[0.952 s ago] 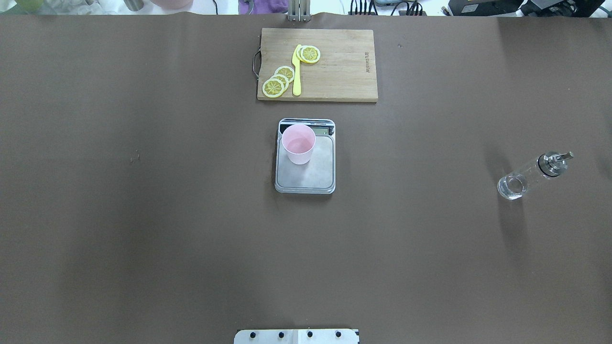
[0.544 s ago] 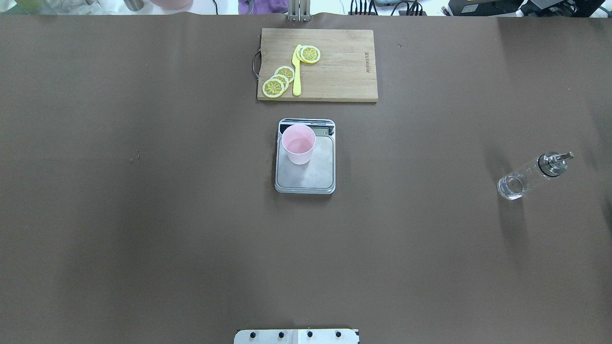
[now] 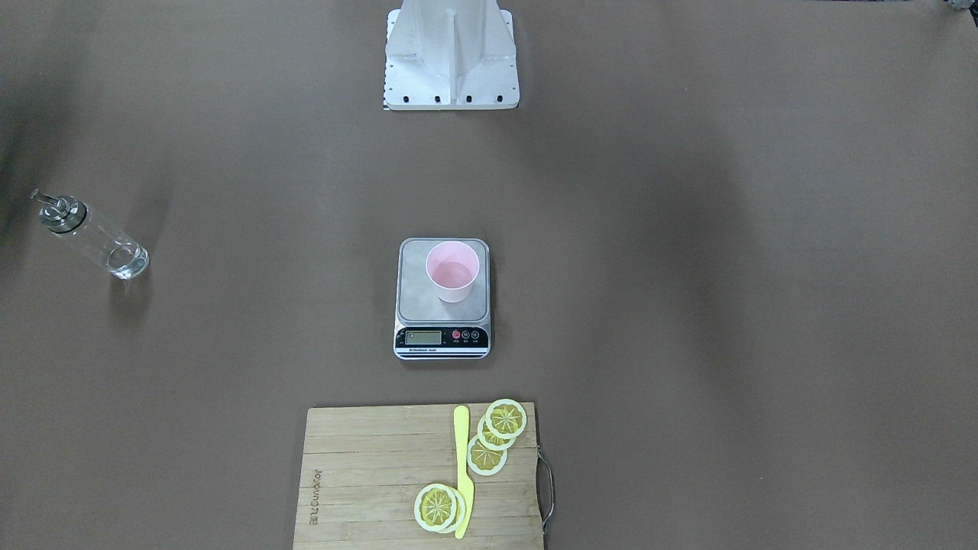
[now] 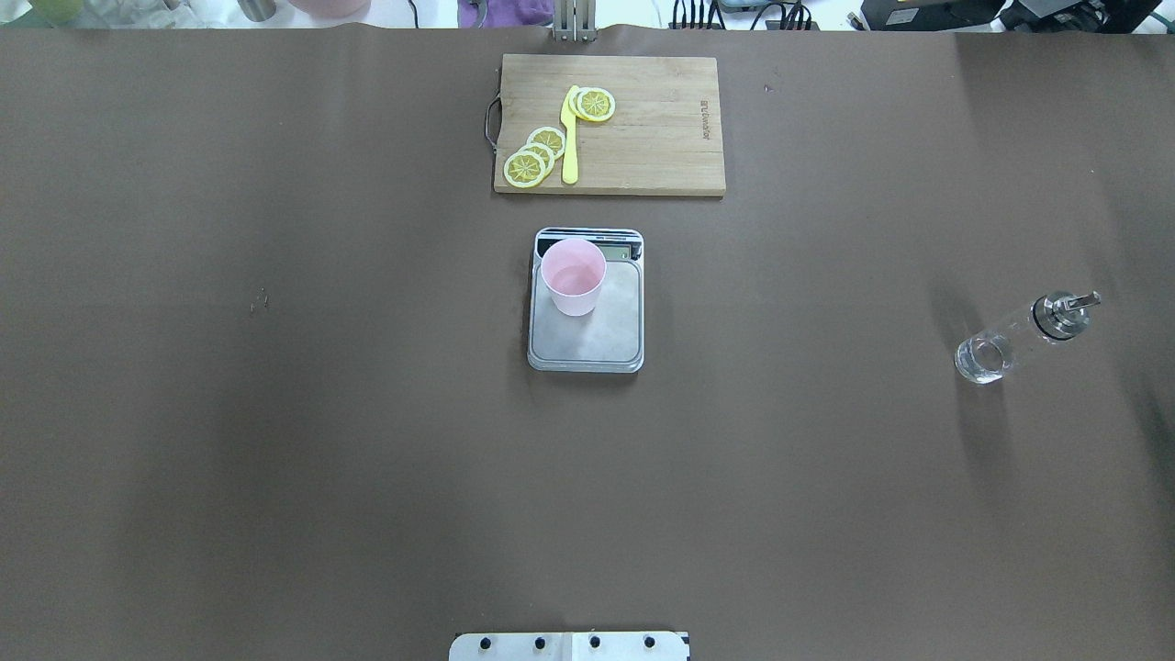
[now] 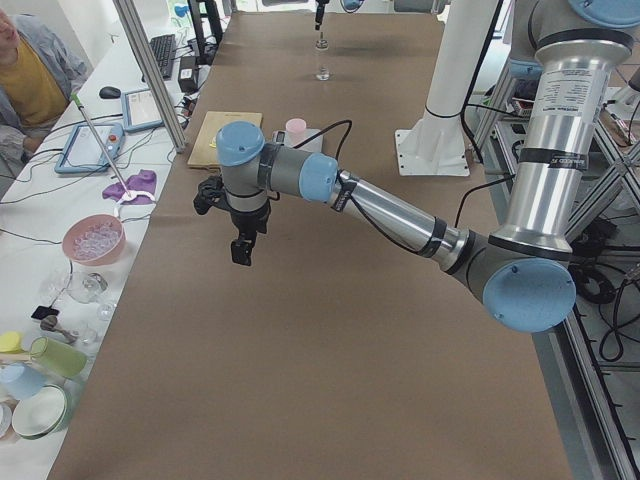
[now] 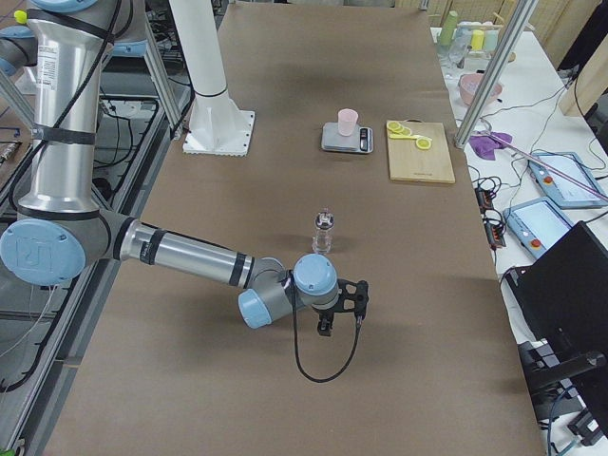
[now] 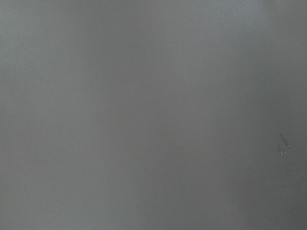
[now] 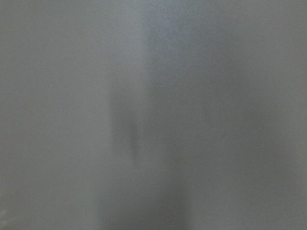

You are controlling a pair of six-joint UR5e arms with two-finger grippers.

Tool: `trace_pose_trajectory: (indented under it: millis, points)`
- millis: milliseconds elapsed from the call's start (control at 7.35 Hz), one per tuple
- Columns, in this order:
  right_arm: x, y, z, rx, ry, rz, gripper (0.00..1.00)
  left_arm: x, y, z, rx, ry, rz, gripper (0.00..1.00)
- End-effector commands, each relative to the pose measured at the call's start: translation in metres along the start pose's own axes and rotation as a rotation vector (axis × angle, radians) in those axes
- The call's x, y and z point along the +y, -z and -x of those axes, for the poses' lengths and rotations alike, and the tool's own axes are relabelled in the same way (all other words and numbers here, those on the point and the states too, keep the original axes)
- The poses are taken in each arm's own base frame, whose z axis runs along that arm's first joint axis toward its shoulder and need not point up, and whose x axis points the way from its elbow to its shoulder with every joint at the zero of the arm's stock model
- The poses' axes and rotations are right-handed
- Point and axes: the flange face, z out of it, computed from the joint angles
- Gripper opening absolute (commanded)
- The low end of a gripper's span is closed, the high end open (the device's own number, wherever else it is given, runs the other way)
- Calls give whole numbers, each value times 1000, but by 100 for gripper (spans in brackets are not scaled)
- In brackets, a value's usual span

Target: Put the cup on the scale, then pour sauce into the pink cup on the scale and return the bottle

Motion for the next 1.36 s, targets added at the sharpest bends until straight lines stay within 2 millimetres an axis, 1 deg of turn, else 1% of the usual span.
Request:
trace_pose_trajectory:
  millis: [0, 136, 272, 408, 544, 680, 816, 952, 1088, 1224]
  points:
    - [2, 17, 9, 108, 174, 124, 92, 3, -5, 4, 0, 4, 11, 98]
    - [3, 36, 13, 139, 242, 179, 97, 3, -6, 5, 0, 6, 13, 98]
    - [21, 55, 11, 159, 261, 208, 99, 3, -8, 7, -2, 11, 18, 98]
    - [40, 67, 11, 154, 252, 206, 99, 2, -14, 12, 1, 22, 29, 98]
    - [51, 78, 12, 138, 241, 192, 100, 3, -26, 8, 6, 22, 53, 98]
    - [57, 80, 5, 110, 212, 195, 100, 4, -37, 9, 6, 20, 75, 98]
    - [55, 96, 10, 86, 167, 196, 100, 11, -54, 25, 9, 44, 106, 98]
    - [57, 112, 24, 81, 119, 213, 100, 13, -55, 27, 8, 29, 91, 98]
    - [55, 123, 36, 71, 121, 200, 100, 18, -57, 28, 15, 22, 80, 98]
    - [56, 123, 35, 81, 125, 199, 100, 18, -60, 31, 15, 31, 77, 98]
